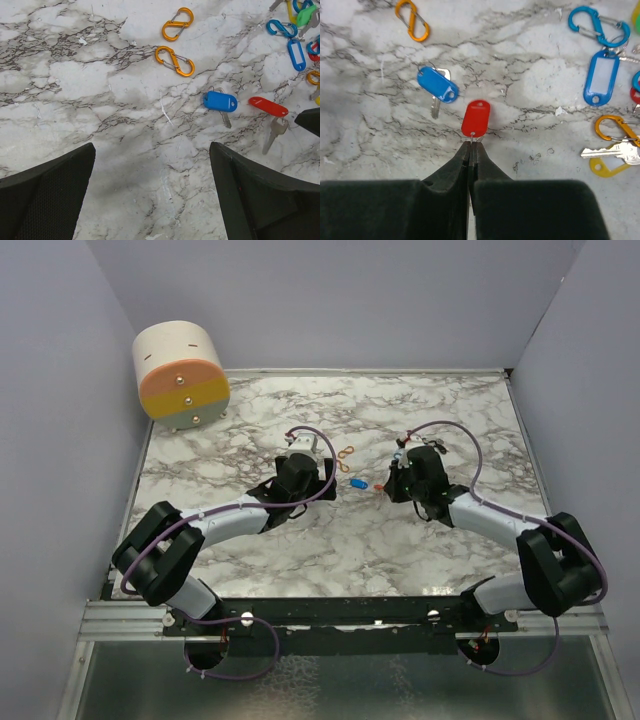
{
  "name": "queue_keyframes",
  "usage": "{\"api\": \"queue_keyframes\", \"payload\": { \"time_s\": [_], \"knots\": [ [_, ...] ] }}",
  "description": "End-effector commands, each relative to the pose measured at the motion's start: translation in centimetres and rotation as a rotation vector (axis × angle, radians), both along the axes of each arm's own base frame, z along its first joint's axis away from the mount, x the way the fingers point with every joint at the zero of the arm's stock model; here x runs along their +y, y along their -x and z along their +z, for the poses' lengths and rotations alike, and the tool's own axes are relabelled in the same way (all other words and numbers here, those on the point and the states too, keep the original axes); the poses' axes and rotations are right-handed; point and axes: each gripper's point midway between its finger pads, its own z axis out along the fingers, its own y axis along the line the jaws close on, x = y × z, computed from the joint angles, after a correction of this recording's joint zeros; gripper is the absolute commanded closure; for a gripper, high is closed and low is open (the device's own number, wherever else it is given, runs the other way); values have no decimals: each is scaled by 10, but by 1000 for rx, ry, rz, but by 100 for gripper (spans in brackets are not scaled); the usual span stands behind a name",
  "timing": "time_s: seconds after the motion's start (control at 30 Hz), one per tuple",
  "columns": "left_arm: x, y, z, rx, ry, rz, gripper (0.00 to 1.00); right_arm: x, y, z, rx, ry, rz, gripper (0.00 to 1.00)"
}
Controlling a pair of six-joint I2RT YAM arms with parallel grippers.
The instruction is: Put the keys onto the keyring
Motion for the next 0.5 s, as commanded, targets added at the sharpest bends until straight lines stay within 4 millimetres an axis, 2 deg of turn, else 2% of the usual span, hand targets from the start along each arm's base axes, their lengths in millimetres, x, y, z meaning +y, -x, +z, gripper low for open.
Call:
{"api": "queue_keyframes", "payload": {
  "time_s": [0.0,0.27,0.47],
  "knots": [
    [-7,-6,8,-19,34,-10,2,4,-6,30,-104,-31,25,99],
    [-9,-15,3,-17,-5,1,2,1,-4,46,-151,-37,30,99],
    [-12,-23,-3,-8,-24,9,2,1,-2,51,-170,-45,38,99]
  ]
}}
